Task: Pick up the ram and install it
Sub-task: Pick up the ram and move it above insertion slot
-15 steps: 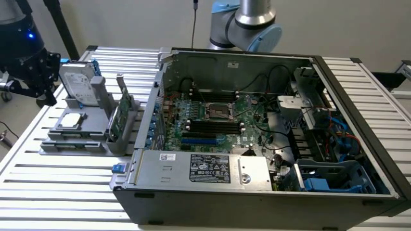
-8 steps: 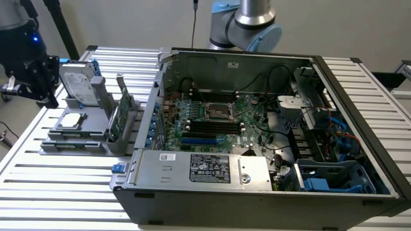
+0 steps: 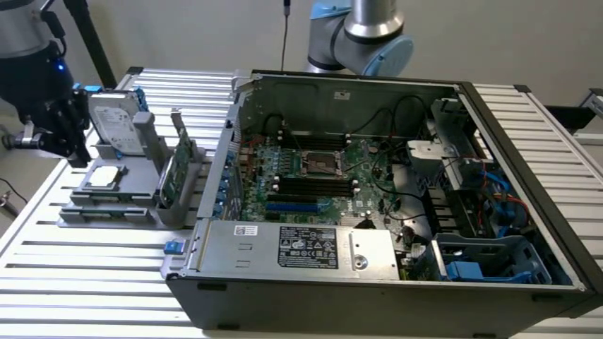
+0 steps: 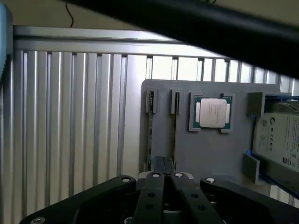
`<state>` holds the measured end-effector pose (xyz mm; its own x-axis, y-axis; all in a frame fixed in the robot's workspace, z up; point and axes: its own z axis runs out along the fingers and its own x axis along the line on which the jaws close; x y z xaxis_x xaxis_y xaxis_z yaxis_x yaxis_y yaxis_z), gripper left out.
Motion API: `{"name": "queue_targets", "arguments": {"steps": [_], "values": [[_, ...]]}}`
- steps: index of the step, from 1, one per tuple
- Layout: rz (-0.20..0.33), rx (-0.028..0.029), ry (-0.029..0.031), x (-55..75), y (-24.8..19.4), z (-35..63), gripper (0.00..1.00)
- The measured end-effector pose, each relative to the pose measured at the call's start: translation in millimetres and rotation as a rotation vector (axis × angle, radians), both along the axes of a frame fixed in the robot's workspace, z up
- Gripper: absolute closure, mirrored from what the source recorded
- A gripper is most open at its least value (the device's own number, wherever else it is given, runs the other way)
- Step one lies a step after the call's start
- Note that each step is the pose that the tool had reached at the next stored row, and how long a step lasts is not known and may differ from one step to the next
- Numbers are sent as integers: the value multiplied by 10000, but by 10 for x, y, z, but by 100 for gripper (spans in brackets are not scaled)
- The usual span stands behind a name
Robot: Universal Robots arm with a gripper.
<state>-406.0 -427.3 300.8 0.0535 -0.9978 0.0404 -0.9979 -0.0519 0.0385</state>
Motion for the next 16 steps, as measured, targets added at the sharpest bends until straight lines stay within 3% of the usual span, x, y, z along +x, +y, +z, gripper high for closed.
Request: {"name": "queue_targets", "arguments": {"steps": [6,16], "values": [[34,0,-2,1,-20,-111,58],[29,1,-2,1,-107,-292,58]]}}
